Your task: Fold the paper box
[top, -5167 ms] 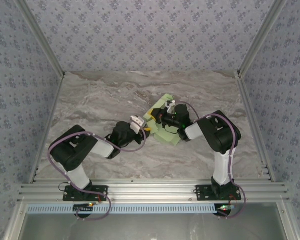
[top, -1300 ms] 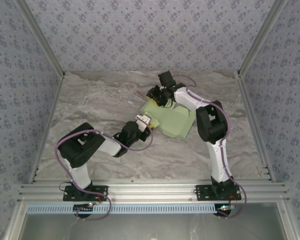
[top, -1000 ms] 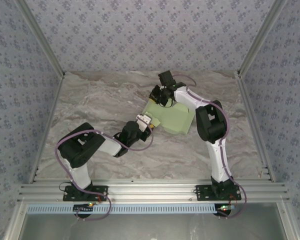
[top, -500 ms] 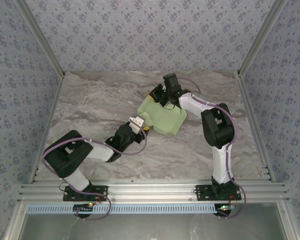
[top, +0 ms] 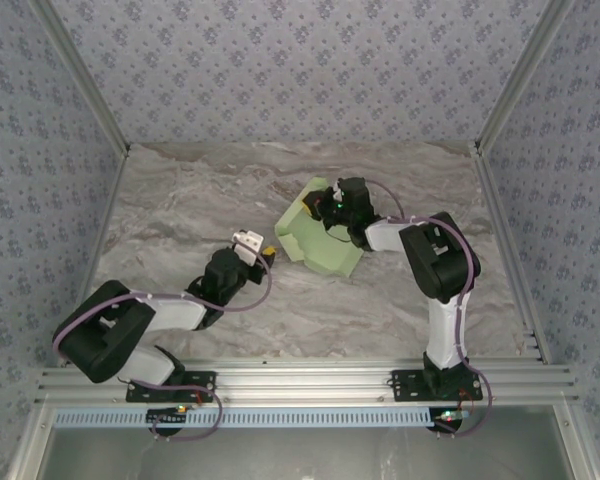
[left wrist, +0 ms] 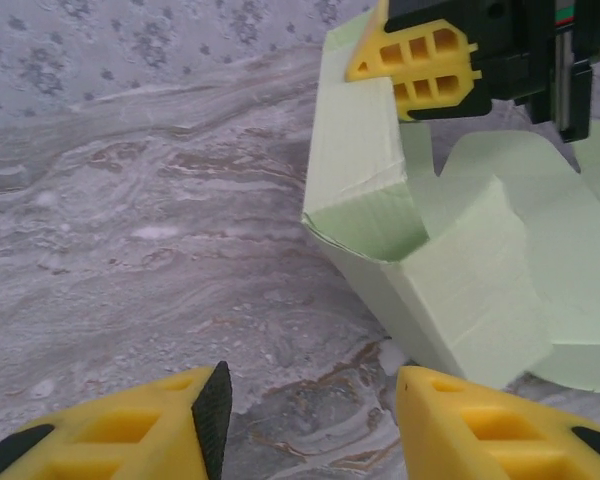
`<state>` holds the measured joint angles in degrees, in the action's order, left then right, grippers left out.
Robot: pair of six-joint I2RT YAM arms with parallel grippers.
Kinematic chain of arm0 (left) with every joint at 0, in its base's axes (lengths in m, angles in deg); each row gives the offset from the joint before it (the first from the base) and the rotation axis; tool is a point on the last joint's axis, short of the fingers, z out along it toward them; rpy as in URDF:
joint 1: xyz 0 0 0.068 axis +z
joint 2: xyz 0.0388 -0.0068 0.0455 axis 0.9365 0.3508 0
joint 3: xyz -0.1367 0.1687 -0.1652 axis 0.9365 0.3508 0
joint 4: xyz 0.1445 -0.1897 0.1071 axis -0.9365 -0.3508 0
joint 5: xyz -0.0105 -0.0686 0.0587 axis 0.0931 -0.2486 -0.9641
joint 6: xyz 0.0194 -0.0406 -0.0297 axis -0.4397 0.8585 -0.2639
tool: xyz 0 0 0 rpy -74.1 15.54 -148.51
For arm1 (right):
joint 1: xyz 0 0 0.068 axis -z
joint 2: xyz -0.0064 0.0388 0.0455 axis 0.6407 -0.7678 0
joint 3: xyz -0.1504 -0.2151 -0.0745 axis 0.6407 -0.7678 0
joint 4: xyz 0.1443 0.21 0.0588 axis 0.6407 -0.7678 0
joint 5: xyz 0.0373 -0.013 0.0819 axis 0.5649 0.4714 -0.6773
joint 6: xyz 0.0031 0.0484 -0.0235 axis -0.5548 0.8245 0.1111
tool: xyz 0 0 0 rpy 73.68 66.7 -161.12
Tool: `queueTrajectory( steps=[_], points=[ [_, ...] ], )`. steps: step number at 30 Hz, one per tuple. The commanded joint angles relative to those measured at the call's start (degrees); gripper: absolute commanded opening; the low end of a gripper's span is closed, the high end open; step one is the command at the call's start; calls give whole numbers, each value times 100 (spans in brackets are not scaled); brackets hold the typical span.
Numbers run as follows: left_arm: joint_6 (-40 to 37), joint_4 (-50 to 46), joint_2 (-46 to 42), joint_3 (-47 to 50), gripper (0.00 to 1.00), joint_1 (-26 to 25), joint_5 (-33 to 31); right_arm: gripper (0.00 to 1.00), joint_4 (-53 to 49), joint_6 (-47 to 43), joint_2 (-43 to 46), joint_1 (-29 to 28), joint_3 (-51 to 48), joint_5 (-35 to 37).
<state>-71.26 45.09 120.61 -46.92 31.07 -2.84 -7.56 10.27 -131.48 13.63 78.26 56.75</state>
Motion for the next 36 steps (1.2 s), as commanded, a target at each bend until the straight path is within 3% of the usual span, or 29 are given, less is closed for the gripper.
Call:
queueTrajectory(
  steps=[1,15,25,36],
  points=[
    [-106,157,307,-156,49,-34,387,0,1346,328,-123,29,-283,-28],
    [-64,786,1028,-546,56,-465,190,0,2909,948,-217,39,-944,216],
    [-170,607,1302,-806,47,-483,-453,0,3305,849,-338,-63,-1410,370],
    [-354,539,1612,-1091,40,-632,-673,0,3490,790,-427,-241,-1690,619]
  ],
)
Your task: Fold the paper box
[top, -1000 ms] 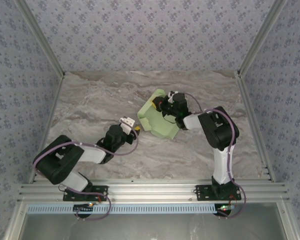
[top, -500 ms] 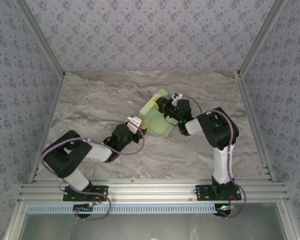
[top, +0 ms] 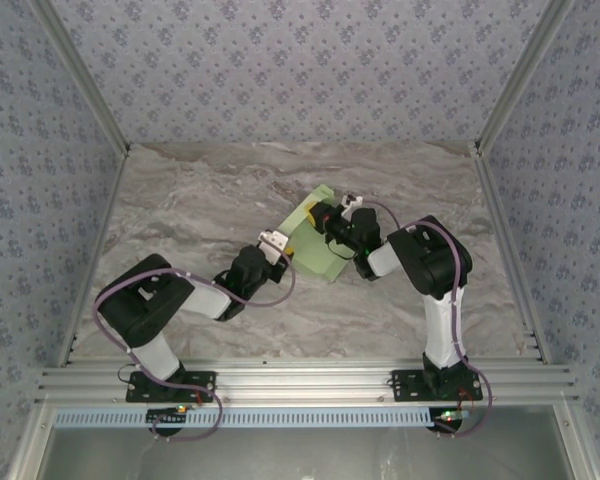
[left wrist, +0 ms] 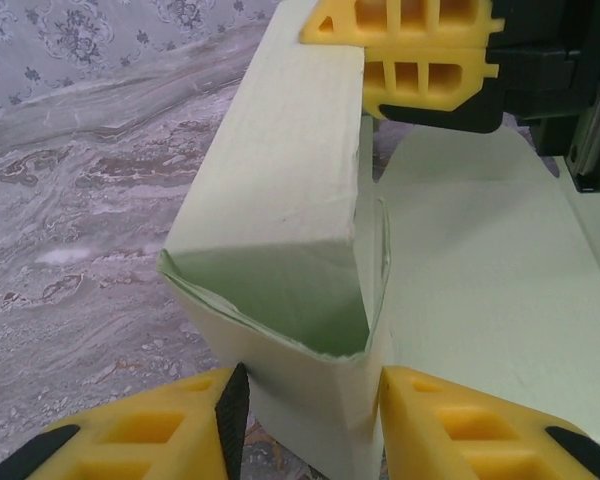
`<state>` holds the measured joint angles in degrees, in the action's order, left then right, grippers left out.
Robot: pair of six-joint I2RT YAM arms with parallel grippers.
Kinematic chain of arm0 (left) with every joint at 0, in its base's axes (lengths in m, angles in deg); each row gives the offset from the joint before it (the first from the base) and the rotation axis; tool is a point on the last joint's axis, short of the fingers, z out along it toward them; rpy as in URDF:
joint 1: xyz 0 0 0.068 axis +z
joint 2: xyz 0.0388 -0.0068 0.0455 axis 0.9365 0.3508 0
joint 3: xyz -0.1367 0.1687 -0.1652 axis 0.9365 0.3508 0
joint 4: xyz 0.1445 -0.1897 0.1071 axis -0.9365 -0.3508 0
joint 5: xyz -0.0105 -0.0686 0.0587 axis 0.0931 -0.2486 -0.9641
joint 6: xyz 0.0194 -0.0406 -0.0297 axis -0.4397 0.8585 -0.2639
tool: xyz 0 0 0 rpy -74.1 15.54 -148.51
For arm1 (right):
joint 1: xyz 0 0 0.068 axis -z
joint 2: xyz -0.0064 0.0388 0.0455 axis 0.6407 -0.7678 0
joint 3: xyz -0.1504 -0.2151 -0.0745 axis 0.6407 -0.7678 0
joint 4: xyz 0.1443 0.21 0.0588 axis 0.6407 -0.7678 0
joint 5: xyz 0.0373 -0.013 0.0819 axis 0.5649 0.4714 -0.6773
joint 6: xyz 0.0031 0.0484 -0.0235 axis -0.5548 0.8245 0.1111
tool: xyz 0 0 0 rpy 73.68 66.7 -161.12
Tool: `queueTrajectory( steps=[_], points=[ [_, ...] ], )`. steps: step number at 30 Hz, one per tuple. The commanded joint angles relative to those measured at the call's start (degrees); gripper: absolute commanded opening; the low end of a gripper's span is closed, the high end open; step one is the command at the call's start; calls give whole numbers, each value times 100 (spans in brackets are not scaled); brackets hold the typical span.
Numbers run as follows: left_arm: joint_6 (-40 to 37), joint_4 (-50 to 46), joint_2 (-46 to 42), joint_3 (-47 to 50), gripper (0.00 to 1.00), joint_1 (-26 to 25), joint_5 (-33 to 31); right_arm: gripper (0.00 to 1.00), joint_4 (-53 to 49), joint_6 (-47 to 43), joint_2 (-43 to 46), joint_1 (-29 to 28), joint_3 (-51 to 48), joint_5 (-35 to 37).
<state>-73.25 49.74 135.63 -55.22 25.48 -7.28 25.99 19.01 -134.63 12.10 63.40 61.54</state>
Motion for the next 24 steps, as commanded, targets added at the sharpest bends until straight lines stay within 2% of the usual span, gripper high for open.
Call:
queueTrajectory(
  steps=[1,4,8,15,24],
  points=[
    [-160,54,163,-310,39,-96,-309,0,140,-81,-87,-119,-286,238],
    [-125,32,271,-403,33,-193,-645,0,103,-15,-24,-221,-527,551],
    [-176,176,472,-465,32,-242,-868,0,114,67,40,-422,-762,897],
    [-185,203,605,-596,34,-284,-1470,0,-294,112,513,-769,-1147,1650],
    [-42,280,821,-728,35,-320,-2053,0,-1028,39,1044,-1038,-1205,1990]
  ],
)
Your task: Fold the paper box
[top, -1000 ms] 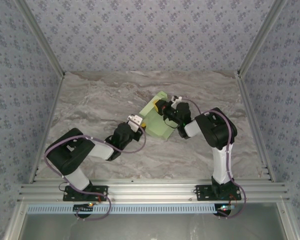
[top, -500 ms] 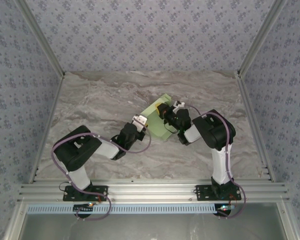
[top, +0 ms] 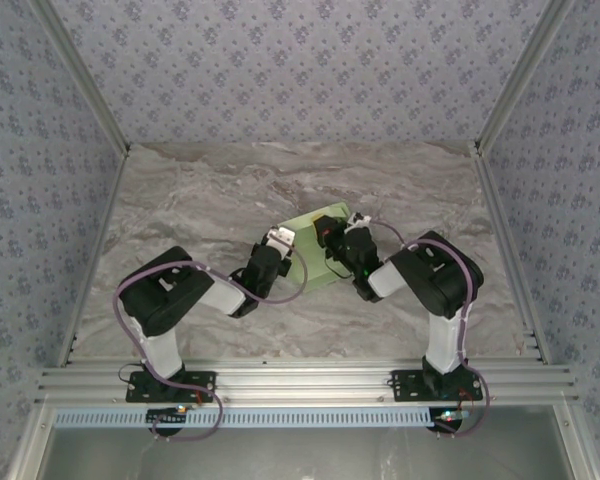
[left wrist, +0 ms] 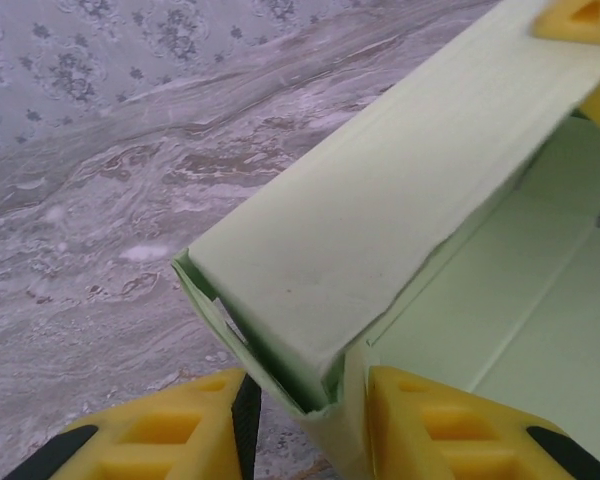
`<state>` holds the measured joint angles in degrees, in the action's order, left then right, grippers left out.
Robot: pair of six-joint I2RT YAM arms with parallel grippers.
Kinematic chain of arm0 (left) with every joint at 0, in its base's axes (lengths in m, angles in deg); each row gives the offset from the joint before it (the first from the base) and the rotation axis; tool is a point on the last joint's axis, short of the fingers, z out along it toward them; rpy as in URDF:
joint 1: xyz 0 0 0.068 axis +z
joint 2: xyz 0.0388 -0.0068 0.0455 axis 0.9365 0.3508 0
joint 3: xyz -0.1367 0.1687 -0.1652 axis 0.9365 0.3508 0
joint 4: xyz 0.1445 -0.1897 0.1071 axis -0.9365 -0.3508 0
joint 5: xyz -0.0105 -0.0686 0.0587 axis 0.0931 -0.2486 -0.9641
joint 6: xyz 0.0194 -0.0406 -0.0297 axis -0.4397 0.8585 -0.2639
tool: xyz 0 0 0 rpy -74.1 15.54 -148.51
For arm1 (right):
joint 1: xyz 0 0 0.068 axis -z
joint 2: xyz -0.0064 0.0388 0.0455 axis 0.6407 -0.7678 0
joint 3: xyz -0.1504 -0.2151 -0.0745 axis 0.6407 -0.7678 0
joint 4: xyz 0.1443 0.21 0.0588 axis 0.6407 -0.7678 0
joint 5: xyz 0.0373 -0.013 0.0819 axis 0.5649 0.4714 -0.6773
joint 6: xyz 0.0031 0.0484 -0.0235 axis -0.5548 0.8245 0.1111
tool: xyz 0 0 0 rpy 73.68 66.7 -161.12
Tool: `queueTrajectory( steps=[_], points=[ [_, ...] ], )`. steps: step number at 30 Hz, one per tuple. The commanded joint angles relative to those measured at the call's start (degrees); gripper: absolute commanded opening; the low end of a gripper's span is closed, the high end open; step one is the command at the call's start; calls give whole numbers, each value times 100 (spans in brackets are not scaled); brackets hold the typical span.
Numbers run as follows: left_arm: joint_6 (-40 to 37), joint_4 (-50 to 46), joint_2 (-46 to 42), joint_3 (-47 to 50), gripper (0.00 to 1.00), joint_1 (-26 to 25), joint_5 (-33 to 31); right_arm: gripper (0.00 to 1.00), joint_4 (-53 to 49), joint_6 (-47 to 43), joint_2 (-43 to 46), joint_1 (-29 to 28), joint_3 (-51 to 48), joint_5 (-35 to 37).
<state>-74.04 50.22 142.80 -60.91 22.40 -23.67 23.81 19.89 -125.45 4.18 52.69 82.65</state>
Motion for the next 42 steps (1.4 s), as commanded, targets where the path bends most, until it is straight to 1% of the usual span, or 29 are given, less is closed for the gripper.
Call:
queueTrajectory(
  steps=[1,5,9,13,16,19,21,24,29,32,34,36,38,39,40,42],
  points=[
    [25,242,113,-158,35,-10,-440,0,-843,-49,136,-278,-135,-113],
    [-41,324,192,-178,33,-9,-620,0,-915,-1,168,-409,-169,15],
    [-61,430,251,-192,31,30,-629,0,-1017,12,228,-471,-217,16],
    [-49,485,298,-172,24,111,-574,0,-1294,-1,387,-496,-270,79],
    [-36,545,306,-110,18,148,-418,0,-1390,-56,481,-501,-274,50],
    [-13,538,248,-19,8,158,-317,8,-1702,-149,689,-490,-241,34],
    [60,515,122,100,4,163,-246,15,-1963,-300,879,-452,-200,-92],
    [5,523,-6,247,3,185,-66,25,-2458,-624,1398,-393,-301,-267],
    [-66,518,-318,532,2,357,604,43,-3445,-1316,2683,-151,-829,-559],
    [-171,415,-419,542,2,455,1037,52,-4387,-1826,3631,88,-976,-828],
    [-171,406,-506,575,2,528,1361,53,-5305,-2192,4281,346,-883,-927],
    [-266,409,-554,564,2,592,1802,55,-6429,-2832,4791,689,-507,-1077],
    [-423,364,-548,488,2,658,2320,57,-7551,-3676,4907,1095,111,-1325],
    [-469,274,-554,417,2,700,2575,58,-8161,-4164,4831,1298,489,-1423],
    [-498,179,-561,349,2,727,2783,59,-8628,-4535,4731,1454,789,-1468],
    [-586,79,-534,223,2,788,3267,64,-9355,-5389,4296,1777,1376,-1798]
  ],
)
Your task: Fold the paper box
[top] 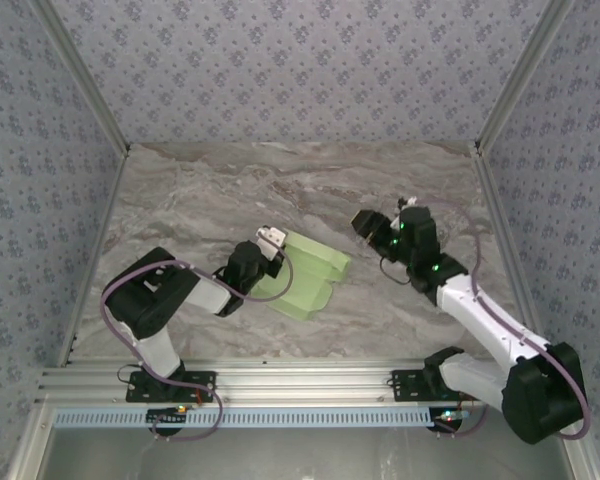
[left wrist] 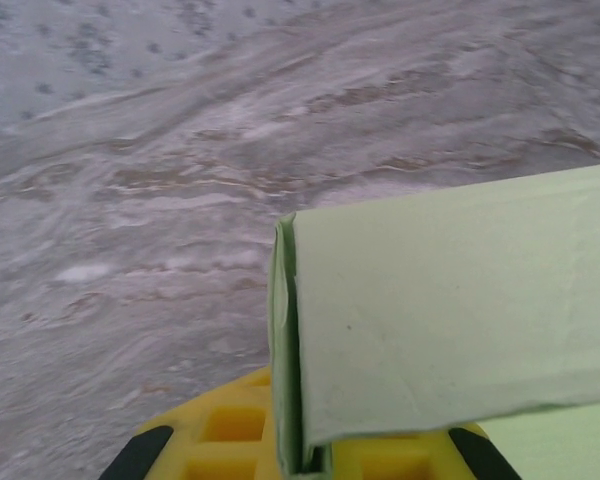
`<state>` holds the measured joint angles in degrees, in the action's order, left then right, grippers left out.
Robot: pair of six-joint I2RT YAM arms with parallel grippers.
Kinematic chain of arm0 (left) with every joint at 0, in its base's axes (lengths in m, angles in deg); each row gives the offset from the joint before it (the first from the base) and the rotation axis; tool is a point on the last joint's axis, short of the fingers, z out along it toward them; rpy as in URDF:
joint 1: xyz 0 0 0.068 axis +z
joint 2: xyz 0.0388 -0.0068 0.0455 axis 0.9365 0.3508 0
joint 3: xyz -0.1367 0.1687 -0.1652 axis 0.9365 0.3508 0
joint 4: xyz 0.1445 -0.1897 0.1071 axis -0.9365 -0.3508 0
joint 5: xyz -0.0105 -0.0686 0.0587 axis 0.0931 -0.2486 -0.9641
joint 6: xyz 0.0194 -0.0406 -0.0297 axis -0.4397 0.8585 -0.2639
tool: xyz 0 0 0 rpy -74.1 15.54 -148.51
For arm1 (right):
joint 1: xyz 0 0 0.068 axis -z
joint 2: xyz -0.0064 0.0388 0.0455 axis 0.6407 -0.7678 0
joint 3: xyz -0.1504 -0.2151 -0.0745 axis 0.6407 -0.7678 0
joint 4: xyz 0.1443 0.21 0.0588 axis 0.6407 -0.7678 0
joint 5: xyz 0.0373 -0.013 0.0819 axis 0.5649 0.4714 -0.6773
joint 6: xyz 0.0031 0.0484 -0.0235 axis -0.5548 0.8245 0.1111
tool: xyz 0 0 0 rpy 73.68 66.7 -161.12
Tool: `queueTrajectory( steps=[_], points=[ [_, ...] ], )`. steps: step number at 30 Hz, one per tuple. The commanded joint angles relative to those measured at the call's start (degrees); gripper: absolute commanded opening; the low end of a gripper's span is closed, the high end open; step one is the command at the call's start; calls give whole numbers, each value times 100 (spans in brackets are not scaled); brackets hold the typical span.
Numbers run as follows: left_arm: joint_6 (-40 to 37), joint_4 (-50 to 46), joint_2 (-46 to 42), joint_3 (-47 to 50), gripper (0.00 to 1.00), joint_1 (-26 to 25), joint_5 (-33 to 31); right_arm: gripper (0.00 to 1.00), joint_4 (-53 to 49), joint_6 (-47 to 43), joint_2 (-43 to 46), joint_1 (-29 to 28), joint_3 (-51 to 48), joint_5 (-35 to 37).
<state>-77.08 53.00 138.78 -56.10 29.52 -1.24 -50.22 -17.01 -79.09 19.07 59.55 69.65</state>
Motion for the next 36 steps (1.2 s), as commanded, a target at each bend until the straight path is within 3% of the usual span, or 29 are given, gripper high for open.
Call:
queueTrajectory(
  steps=[1,5,11,18,22,30,32,36],
  points=[
    [-336,-229,-96,-325,3,96,1219,64,-2194,-2093,-567,381,964,-730],
    [-462,-357,156,-582,5,145,1773,67,-2715,-3210,-1539,382,1673,-1834],
    [-305,164,542,-517,6,145,1918,65,-2125,-3388,-2416,116,1681,-2444],
    [-299,433,752,-379,8,136,1941,62,-2042,-3429,-3066,-360,2007,-2438],
    [-291,554,784,-327,11,128,1811,56,-2024,-3367,-3373,-464,2149,-2358],
    [-306,1043,1009,-229,35,-106,951,44,-1953,-3233,-3549,-717,2051,-2150],
    [-346,1051,1069,-262,34,-173,766,43,-1899,-3167,-3513,-753,1938,-2047],
    [-429,1081,1136,-332,25,-292,455,39,-1844,-3009,-3488,-795,1838,-1983]
  ],
)
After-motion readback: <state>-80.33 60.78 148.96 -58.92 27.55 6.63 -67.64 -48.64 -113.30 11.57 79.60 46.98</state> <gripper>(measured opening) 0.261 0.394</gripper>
